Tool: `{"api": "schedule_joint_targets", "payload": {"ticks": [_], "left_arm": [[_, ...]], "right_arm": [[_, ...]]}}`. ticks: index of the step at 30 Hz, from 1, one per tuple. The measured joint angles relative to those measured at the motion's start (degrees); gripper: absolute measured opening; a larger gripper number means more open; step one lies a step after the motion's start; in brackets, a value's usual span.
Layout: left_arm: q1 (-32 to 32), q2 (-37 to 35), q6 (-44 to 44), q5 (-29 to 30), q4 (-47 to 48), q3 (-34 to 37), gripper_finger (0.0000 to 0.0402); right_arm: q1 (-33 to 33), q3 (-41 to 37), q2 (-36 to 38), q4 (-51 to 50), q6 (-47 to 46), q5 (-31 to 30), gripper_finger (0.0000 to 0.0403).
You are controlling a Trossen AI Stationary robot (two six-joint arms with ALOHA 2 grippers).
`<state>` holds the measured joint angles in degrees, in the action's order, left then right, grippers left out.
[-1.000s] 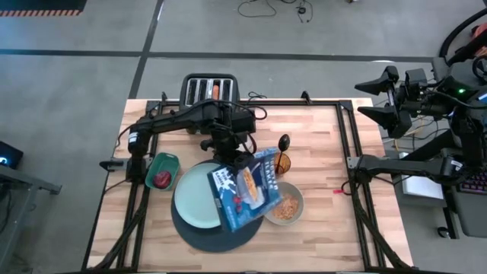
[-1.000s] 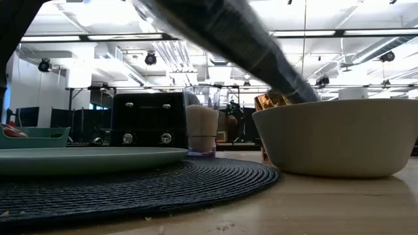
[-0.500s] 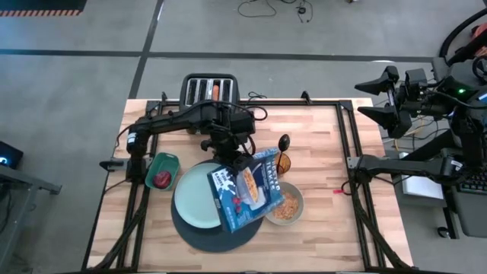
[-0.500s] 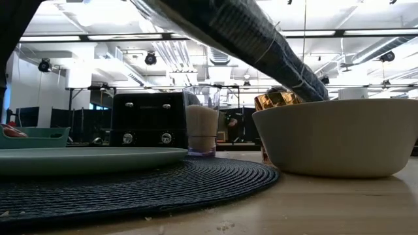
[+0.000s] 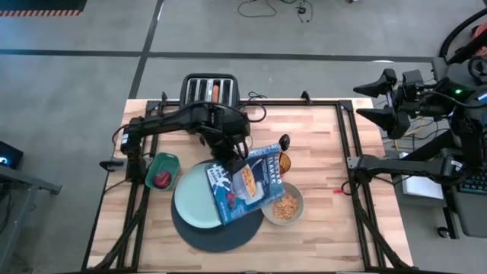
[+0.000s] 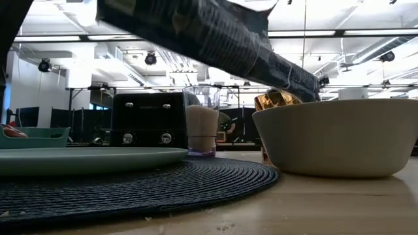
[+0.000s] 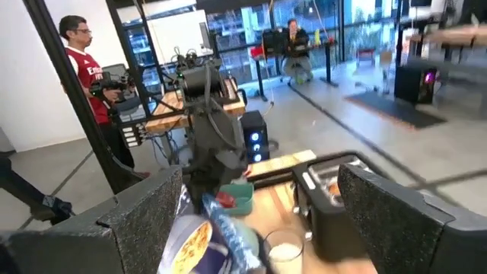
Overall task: Arrange a breakfast setting
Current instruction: Pour the cereal into the gray bowl
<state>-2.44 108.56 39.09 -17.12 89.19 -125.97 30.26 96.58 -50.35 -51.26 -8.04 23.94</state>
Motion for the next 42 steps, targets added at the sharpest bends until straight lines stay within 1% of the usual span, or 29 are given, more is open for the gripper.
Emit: {"api": "schedule_joint_targets", "payload": {"ticks": [3, 7, 10, 12, 16, 22, 26, 32, 36, 39, 42], "left_arm": [[0.83, -0.71, -2.49, 3.88, -1.0, 0.0, 0.0094], [1.8, -1.44, -6.88, 10.41, -3.19, 0.0, 0.0094], [2.45, -1.92, -10.85, 14.91, -4.44, 0.0, 0.0094], [2.78, -2.08, -12.98, 17.12, -5.14, 0.0, 0.0094], [3.41, -2.16, -15.41, 19.82, -5.93, 0.0, 0.0094], [3.63, -2.59, -16.24, 21.08, -6.19, 0.0, 0.0093], [3.7, -2.59, -16.22, 21.82, -7.18, 0.0, 0.0093], [4.22, -2.59, -15.96, 22.44, -7.82, 0.0, 0.0093], [5.01, -2.59, -16.05, 22.87, -9.06, 0.0, 0.0093], [5.88, -2.59, -17.31, 25.0, -9.71, 0.0, 0.0093], [6.84, -2.59, -17.6, 27.5, -10.16, 0.0, 0.0093]], "right_arm": [[0.0, -2.06, 0.2, -1.88, -1.95, 0.0, 0.0343], [0.0, -6.86, 0.35, -3.08, -3.39, 0.62, 0.0343], [0.0, -10.52, 0.12, -2.33, -3.53, 3.7, 0.0343], [0.0, -12.85, -0.49, 0.3, -4.03, 6.91, 0.0343], [-0.73, -17.55, -2.09, 2.76, -4.68, 12.95, 0.0341], [-5.31, -25.1, -4.14, 3.31, -5.84, 13.53, 0.0326], [-8.98, -28.46, -6.68, 5.76, -7.04, 11.12, 0.0325], [-12.58, -30.23, -8.93, 9.13, -5.62, 3.68, 0.0325], [-13.55, -29.84, -8.44, 10.01, -3.4, -1.68, 0.0325], [-14.28, -29.66, -8.26, 10.43, -1.25, -4.83, 0.0325], [-14.98, -29.8, -8.43, 12.25, -0.95, -5.02, 0.0325]]}}
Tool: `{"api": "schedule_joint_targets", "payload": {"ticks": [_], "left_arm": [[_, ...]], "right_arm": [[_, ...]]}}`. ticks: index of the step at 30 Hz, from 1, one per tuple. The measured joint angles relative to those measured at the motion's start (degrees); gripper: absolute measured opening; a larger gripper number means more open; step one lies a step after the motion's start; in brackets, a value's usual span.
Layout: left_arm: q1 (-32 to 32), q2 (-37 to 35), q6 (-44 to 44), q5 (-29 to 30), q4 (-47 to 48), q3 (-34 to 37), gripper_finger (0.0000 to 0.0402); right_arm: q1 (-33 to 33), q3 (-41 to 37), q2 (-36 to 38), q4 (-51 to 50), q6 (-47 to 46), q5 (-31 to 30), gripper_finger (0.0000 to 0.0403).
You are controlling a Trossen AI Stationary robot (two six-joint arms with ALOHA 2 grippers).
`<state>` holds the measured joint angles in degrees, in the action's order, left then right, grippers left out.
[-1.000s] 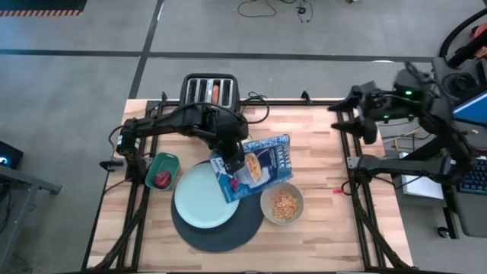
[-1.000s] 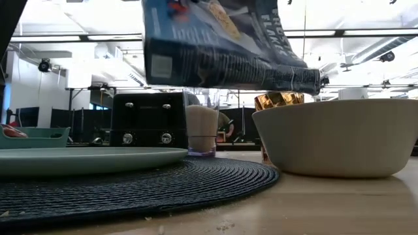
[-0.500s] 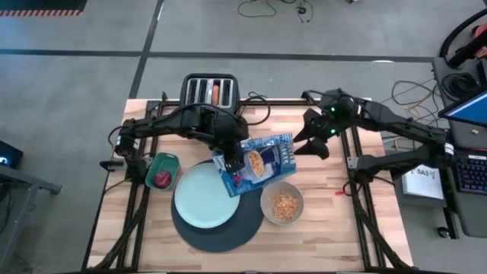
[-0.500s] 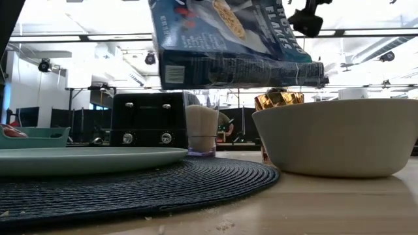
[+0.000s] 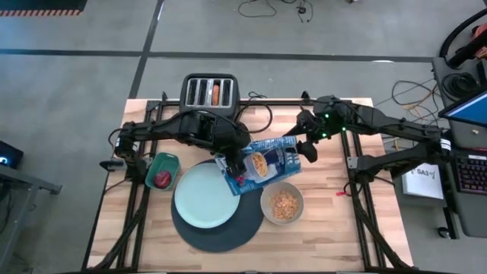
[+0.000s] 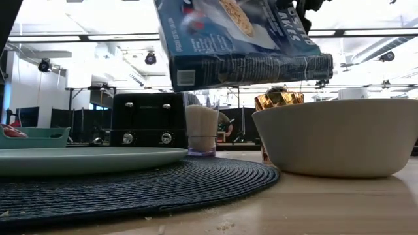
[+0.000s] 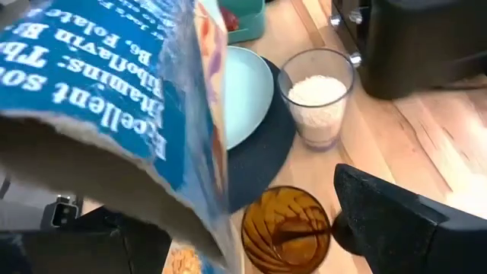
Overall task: Arrange a breakfast setting
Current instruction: Pour the cereal into the gray bowl
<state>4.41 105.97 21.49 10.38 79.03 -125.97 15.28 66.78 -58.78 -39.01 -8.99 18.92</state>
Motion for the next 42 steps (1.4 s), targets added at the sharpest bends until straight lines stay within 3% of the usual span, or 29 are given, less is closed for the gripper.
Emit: {"api": "schedule_joint_targets", "payload": {"ticks": [4, 7, 10, 14, 16, 18, 23, 27, 42], "left_arm": [[1.17, 0.0, 0.93, 1.97, -0.38, 0.0, 0.0093], [1.98, 0.0, 1.75, 2.7, -0.55, 0.0, 0.0093], [2.62, 0.0, 2.4, 3.72, -0.57, 0.0, 0.0093], [2.85, 0.0, 1.99, 4.16, -1.22, 0.0, 0.0093], [2.9, -0.02, 1.48, 4.14, -1.63, 0.0, 0.0092], [2.95, -0.19, 1.04, 4.4, -1.97, 0.0, 0.0097], [2.73, -0.09, 0.13, 6.22, -3.33, -0.02, 0.0176], [2.79, -0.08, -1.51, 6.21, -3.35, -0.06, 0.0207], [2.79, -2.11, -2.74, 8.82, -1.06, -0.11, 0.02]], "right_arm": [[-1.66, 0.02, 0.23, 2.4, -1.02, 0.89, 0.0317], [-3.83, 0.02, 0.02, 3.69, -2.11, 1.02, 0.0277], [-5.63, 0.06, 0.06, 5.62, -4.58, 1.2, 0.02], [-7.51, 0.65, -0.12, 5.84, -6.48, 1.31, 0.0056], [-8.31, 0.96, -0.22, 6.85, -6.45, 0.9, 0.0024], [-8.52, 1.89, -0.62, 7.79, -6.5, 0.73, 0.0013], [-8.54, 5.36, -1.31, 8.79, -6.42, 0.52, 0.0009], [-8.52, 9.02, -1.77, 8.39, -5.75, 0.4, 0.0009], [-8.52, 26.43, -9.1, 1.95, -2.33, 0.52, 0.0008]]}}
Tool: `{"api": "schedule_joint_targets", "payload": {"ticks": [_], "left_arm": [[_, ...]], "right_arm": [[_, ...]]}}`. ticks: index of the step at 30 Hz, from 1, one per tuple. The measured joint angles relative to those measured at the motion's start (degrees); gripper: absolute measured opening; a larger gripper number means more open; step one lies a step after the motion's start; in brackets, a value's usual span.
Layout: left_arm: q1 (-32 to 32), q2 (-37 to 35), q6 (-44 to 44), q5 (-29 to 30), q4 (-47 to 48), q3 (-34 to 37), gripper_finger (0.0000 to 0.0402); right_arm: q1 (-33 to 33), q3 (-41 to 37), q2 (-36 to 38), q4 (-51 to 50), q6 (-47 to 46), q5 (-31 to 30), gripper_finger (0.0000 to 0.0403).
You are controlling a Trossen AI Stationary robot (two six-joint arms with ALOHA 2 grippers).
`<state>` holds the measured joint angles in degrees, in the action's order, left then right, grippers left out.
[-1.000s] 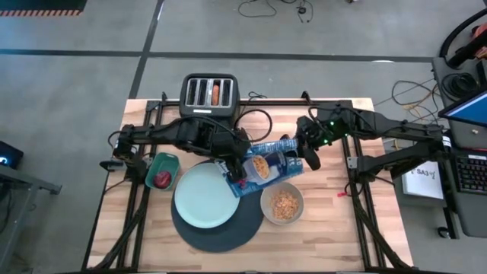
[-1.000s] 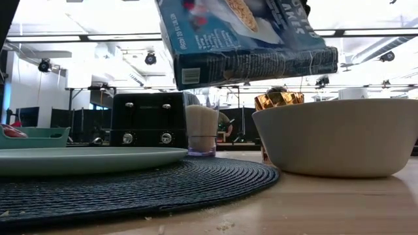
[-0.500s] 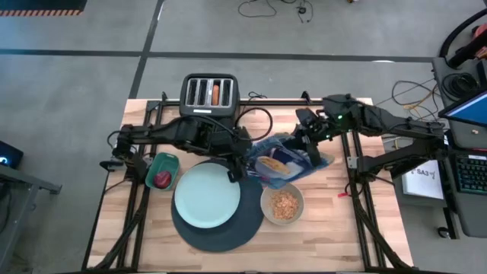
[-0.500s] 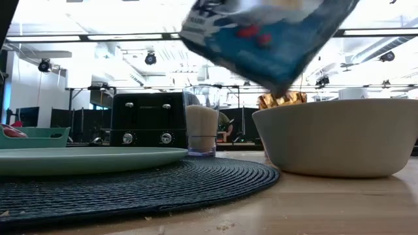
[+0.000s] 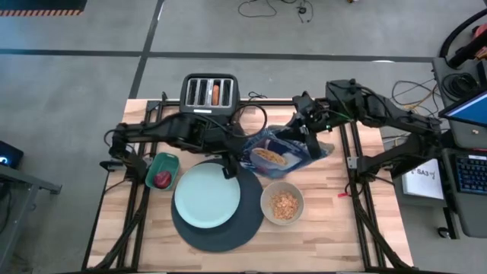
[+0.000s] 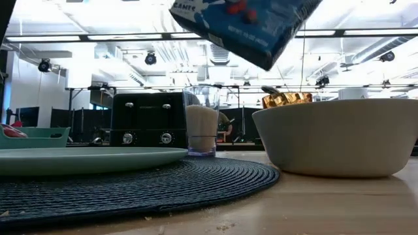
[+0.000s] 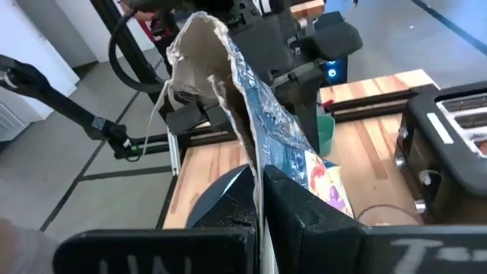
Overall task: Arrange a breakfast setting
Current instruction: Pour the cereal into the gray bowl
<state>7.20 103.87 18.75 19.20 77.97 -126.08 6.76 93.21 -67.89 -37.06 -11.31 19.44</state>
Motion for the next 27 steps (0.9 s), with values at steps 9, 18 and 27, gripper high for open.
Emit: {"api": "schedule_joint_targets", "payload": {"ticks": [9, 18, 27], "left_arm": [[-0.04, -4.48, -4.63, 4.45, 4.71, 0.05, 0.02], [-0.14, -11.02, -7.8, 10.73, 5.95, 0.11, 0.02], [-0.17, -20.07, -4.49, 14.99, 5.97, 0.11, 0.02]], "right_arm": [[6.75, 20.15, -7.87, -18.63, 7.55, -2.6, 0.0008], [21.27, 39.49, -20.5, -41.1, 19.97, -11.24, 0.0008], [31.88, 41.35, -29.05, -45.32, 25.3, -5.38, 0.0008]]}}
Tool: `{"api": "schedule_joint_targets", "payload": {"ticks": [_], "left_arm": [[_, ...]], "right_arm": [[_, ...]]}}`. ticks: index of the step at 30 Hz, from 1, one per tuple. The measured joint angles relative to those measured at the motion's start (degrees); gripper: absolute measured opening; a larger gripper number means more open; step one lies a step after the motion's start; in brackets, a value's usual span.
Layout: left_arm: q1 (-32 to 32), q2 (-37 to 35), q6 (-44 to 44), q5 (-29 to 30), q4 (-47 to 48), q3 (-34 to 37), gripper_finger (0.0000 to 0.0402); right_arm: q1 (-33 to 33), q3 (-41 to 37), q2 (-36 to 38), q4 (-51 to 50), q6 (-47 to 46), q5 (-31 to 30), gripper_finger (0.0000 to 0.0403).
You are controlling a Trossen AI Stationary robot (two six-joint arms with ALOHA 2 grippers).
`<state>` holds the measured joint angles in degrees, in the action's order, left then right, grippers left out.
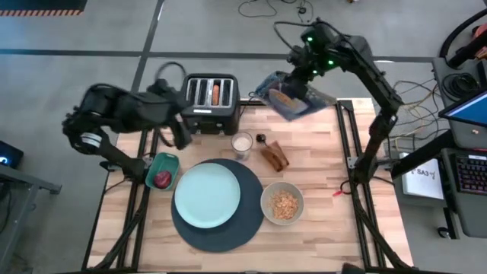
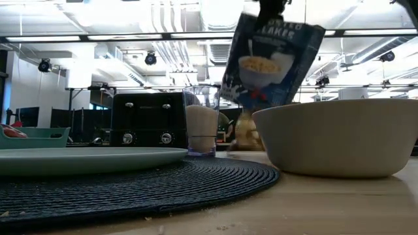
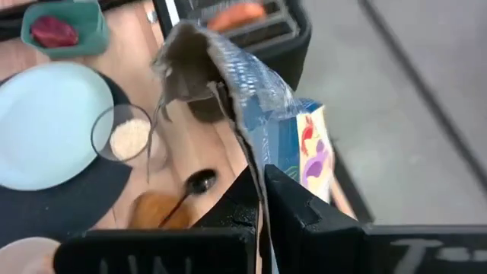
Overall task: Arrange a breakfast setting
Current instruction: Pour the cereal into the gray bowl
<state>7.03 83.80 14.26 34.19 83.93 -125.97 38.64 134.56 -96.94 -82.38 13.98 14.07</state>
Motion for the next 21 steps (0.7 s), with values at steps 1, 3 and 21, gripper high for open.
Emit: {"api": "schedule_joint_targets", "payload": {"ticks": [1, 3, 21], "left_arm": [[0.0, -0.91, 0.67, 0.01, -0.04, 0.03, 0.02], [0.0, -2.44, 1.89, 0.05, 0.03, 0.07, 0.02], [0.04, -4.62, 2.63, 2.43, 0.77, 1.84, 0.02]], "right_arm": [[0.43, 0.0, -0.77, -0.37, 0.17, 0.75, 0.0008], [0.79, -0.04, -2.08, -0.95, 0.47, 1.15, 0.0008], [2.0, 0.04, -13.96, -3.4, 5.36, -9.91, 0.0009]]}}
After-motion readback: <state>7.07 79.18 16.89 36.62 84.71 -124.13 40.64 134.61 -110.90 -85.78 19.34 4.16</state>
